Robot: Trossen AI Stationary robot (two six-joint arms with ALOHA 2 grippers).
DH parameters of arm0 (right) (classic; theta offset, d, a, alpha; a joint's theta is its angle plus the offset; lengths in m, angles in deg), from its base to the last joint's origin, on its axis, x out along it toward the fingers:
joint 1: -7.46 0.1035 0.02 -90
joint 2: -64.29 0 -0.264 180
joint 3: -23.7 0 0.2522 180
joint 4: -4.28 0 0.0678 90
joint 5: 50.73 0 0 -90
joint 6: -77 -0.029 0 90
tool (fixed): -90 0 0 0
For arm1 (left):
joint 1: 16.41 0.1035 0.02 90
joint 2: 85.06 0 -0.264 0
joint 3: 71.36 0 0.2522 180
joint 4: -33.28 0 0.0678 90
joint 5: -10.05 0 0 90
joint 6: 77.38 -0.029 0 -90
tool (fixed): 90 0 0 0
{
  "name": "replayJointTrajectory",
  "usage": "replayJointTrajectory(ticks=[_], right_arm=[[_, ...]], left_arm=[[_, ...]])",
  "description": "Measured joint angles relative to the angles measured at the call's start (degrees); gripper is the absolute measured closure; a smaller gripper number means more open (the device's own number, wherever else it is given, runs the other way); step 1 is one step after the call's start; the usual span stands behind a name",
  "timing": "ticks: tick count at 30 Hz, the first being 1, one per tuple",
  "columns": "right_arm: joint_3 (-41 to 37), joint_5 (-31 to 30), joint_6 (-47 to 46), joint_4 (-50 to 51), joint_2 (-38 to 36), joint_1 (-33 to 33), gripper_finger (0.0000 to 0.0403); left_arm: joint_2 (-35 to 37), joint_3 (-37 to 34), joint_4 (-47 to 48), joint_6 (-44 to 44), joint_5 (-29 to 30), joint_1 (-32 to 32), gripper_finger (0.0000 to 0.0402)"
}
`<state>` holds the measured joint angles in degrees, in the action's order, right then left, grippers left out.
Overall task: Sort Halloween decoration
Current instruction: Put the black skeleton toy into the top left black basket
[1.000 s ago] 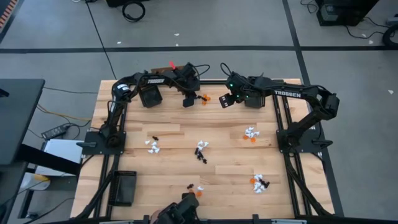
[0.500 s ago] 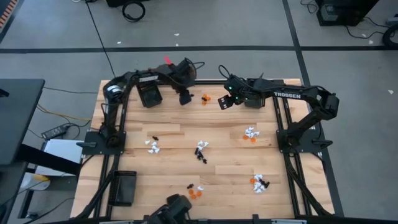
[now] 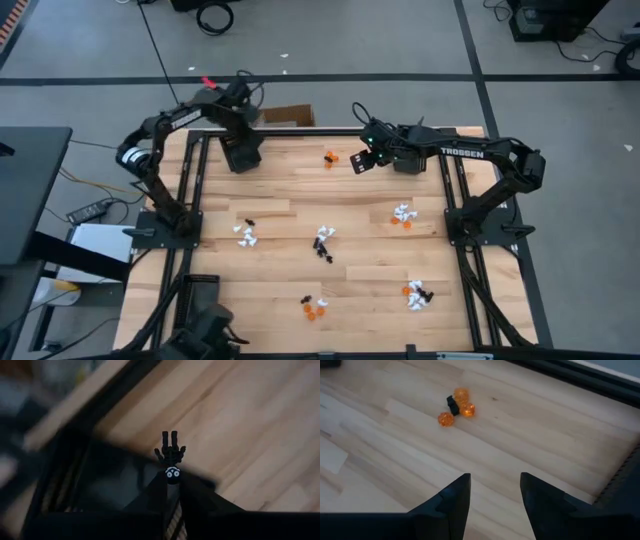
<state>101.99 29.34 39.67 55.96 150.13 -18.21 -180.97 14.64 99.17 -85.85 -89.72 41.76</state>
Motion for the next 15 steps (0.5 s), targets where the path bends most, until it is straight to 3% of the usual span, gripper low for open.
replayJointTrajectory(ticks=[4, 12, 15], right_arm=[[0.00, -1.46, -1.50, -0.44, 0.00, -0.09, 0.0222], [0.00, -0.76, -2.09, -0.74, 0.00, -0.09, 0.0220], [0.00, -0.10, -3.02, -0.67, 0.00, -0.09, 0.0220]], left_arm=[[0.82, -5.15, -0.97, 2.57, 0.15, 2.06, 0.0344], [0.76, -8.02, -0.78, 7.66, 14.87, 2.04, 0.0250], [0.75, -8.02, -1.58, 7.82, 16.12, 2.86, 0.0224]])
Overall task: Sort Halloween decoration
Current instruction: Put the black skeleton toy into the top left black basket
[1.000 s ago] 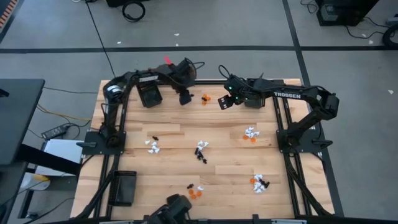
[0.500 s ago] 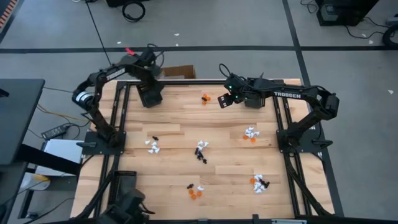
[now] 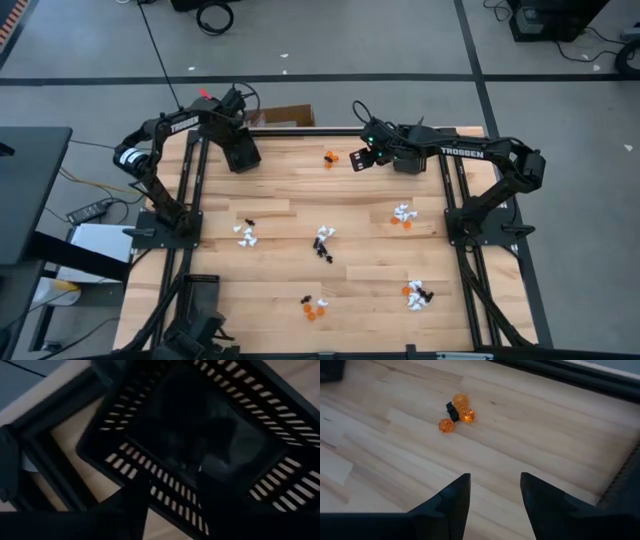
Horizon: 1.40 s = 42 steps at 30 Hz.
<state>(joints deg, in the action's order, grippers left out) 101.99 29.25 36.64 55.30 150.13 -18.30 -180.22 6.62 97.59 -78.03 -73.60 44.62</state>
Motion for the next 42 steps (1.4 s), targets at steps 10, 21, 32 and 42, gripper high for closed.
replayJointTrajectory(ticks=[10, 21, 32, 42], right_arm=[[0.00, 1.11, -0.63, 0.11, 0.00, 0.24, 0.0220], [0.00, 1.16, -4.67, 0.27, 0.00, 0.51, 0.0221], [0.00, -2.11, -15.09, 9.22, 0.00, 7.69, 0.0221], [0.00, -2.41, -8.10, 5.04, 0.00, 10.86, 0.0221]], left_arm=[[-4.86, -0.02, -7.30, -5.45, -1.54, 5.62, 0.0208], [-5.68, 9.73, 3.82, -6.46, -1.25, 4.97, 0.0208], [-5.09, 22.88, 2.66, -11.12, -14.29, -0.85, 0.0208], [-5.35, 22.86, -8.71, -7.88, -23.22, -9.67, 0.0276]])
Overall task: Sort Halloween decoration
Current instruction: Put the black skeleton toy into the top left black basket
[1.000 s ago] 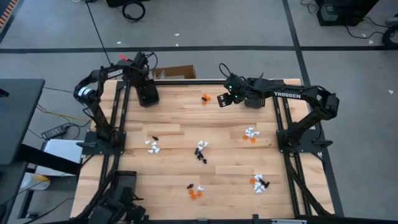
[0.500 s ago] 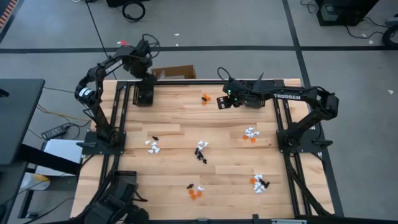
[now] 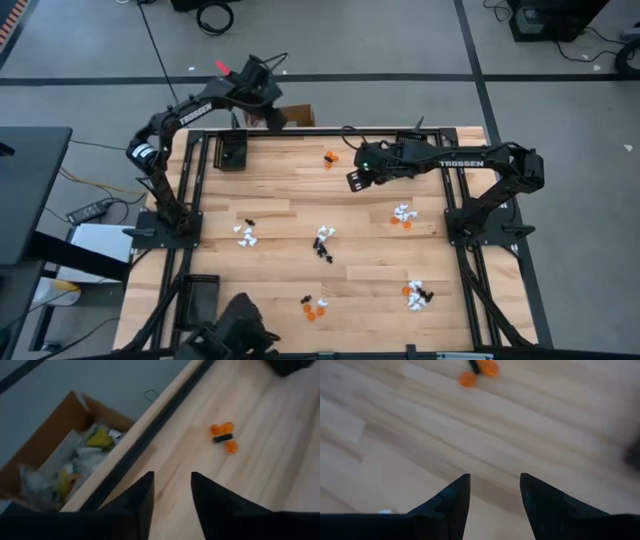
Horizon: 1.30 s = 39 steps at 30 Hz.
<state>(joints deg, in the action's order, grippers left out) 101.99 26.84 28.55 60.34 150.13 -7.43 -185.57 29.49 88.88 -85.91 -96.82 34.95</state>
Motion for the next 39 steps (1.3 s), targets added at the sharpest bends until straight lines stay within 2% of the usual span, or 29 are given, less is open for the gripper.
replayJointTrajectory(ticks=[5, 9, 13, 17, 23, 33, 39], right_arm=[[0.00, -0.44, 12.16, -6.79, 0.00, -0.48, 0.0221], [0.00, -0.47, 7.81, -7.71, 0.00, -1.42, 0.0222], [0.00, -3.07, 4.86, -6.42, 0.00, -1.98, 0.0222], [0.00, -2.59, 3.36, -4.00, 0.00, -3.12, 0.0222], [0.00, -0.52, 3.32, 0.51, 0.02, -3.55, 0.0222], [0.00, -0.17, 2.02, 5.37, 0.02, -2.05, 0.0222], [0.00, -0.37, 2.25, 6.30, 0.02, -2.49, 0.0223]], left_arm=[[-0.04, -0.02, -2.95, 1.10, -5.30, -2.65, 0.0300], [-0.60, 0.00, -5.39, 1.49, -6.83, -5.67, 0.0301], [-4.67, 0.00, -9.32, 0.53, -6.71, -9.95, 0.0300], [-10.57, -0.01, -13.17, 0.74, -6.03, -13.38, 0.0290], [-18.10, -0.09, -18.78, 8.74, -2.32, -14.61, 0.0273], [-22.50, -0.09, -24.89, 22.17, 2.95, -15.73, 0.0271], [-23.15, -0.09, -25.06, 22.76, 6.65, -18.08, 0.0270]])
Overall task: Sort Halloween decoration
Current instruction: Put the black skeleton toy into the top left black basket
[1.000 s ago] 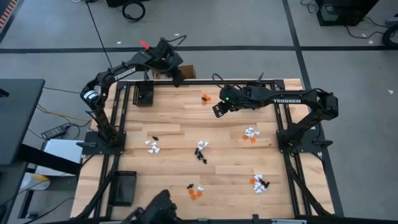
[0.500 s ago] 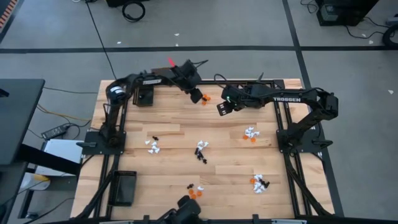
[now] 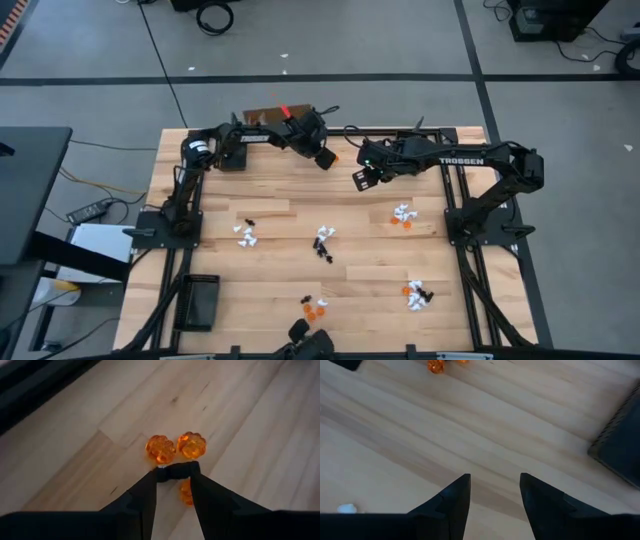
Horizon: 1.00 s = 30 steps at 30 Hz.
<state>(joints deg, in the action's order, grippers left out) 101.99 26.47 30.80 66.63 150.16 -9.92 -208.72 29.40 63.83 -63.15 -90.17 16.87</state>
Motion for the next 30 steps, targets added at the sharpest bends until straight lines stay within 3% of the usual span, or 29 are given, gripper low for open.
replayJointTrajectory(ticks=[12, 17, 23, 30], right_arm=[[-0.02, 1.35, 3.18, 0.29, 0.00, -2.29, 0.0223], [0.00, 2.54, 4.31, 0.28, 0.00, -3.20, 0.0223], [0.00, 3.00, 4.52, 0.29, 0.00, -4.11, 0.0223], [-0.02, 3.54, 7.31, 0.06, 0.00, -5.13, 0.0223]], left_arm=[[-1.64, 0.09, -1.25, -1.62, 4.65, -1.50, 0.0182], [-1.64, 0.15, 1.10, -4.95, 5.62, -2.11, 0.0192], [-0.22, 0.26, 7.90, -1.95, 8.74, -2.34, 0.0213], [3.17, -0.04, 17.18, -4.23, 8.79, 0.90, 0.0230]])
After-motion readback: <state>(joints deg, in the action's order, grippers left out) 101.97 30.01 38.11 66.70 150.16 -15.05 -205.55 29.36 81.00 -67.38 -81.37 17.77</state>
